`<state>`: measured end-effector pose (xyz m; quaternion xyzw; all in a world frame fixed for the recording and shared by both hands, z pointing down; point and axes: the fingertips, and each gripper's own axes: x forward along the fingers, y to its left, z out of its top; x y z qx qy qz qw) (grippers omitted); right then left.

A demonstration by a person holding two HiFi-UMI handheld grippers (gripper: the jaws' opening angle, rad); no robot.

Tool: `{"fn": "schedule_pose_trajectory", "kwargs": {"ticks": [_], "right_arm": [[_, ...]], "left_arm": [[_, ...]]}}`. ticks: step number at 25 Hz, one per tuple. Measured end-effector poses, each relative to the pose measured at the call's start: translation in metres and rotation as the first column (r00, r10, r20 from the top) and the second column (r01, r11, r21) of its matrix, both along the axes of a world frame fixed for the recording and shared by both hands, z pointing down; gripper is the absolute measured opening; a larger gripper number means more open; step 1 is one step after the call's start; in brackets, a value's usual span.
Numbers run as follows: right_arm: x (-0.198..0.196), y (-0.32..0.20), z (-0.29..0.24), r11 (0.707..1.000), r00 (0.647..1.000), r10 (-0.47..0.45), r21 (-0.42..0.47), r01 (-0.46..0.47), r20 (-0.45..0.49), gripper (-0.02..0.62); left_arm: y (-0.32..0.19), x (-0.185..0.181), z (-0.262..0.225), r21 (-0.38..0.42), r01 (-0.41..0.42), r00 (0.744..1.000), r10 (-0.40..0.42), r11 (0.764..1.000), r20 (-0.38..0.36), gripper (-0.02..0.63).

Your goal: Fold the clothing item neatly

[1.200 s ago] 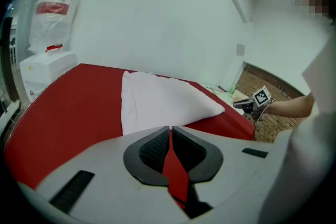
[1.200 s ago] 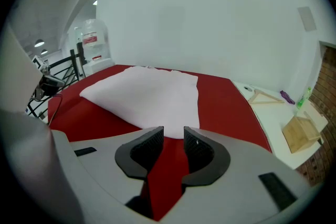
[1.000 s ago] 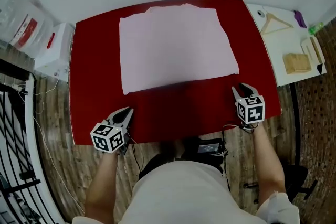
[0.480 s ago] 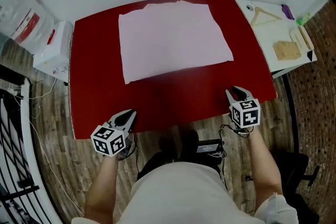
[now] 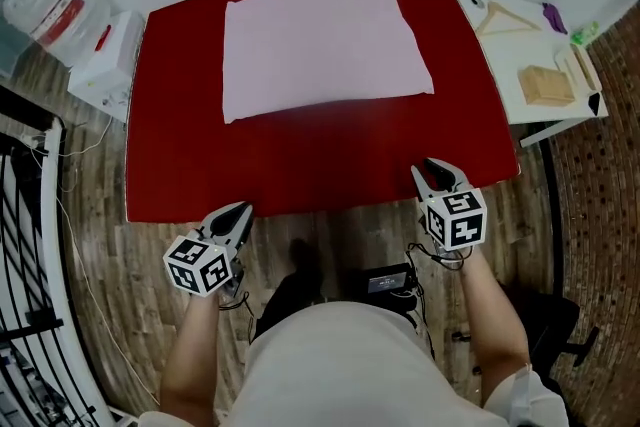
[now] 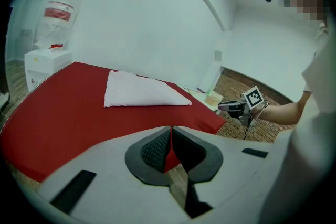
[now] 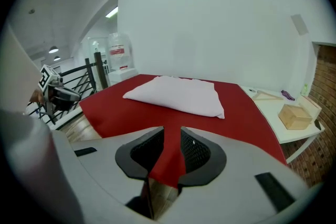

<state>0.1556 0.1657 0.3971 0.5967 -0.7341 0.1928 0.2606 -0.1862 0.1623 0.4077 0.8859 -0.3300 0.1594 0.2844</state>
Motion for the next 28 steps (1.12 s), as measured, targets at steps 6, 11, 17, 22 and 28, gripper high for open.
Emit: {"fn": "schedule_pose_trajectory", "kwargs": {"ticks": [6,11,17,22,28], "right_arm": [[0.002,0.043,-0.018,0.993,0.996,-0.084,0.076,0.086,-0.031,0.097],[0.004,0.078,-0.029,0.989,0.993,-0.115,0.099,0.114,0.005,0.096],[0.002,0.108,-0.041,0.985,0.990,-0.134,0.117,0.127,0.054,0.083],[-0.008,0.130,-0.048,0.982,0.988,-0.136,0.138,0.126,0.071,0.069],[-0.026,0.153,-0.060,0.983,0.986,-0.127,0.149,0.110,0.105,0.055]], "left_arm": [[0.061,0.028,-0.003,-0.001,0.024,1.000,-0.024,1.000,0.004,0.012],[0.103,0.045,-0.020,0.026,0.049,0.999,-0.049,0.998,-0.010,0.012],[0.143,0.057,-0.039,0.058,0.060,0.998,-0.059,0.997,-0.026,0.012],[0.172,0.060,-0.041,0.076,0.026,0.999,-0.023,0.997,-0.039,0.012],[0.193,0.048,-0.043,0.080,-0.009,0.998,0.014,0.997,-0.059,0.012]]}}
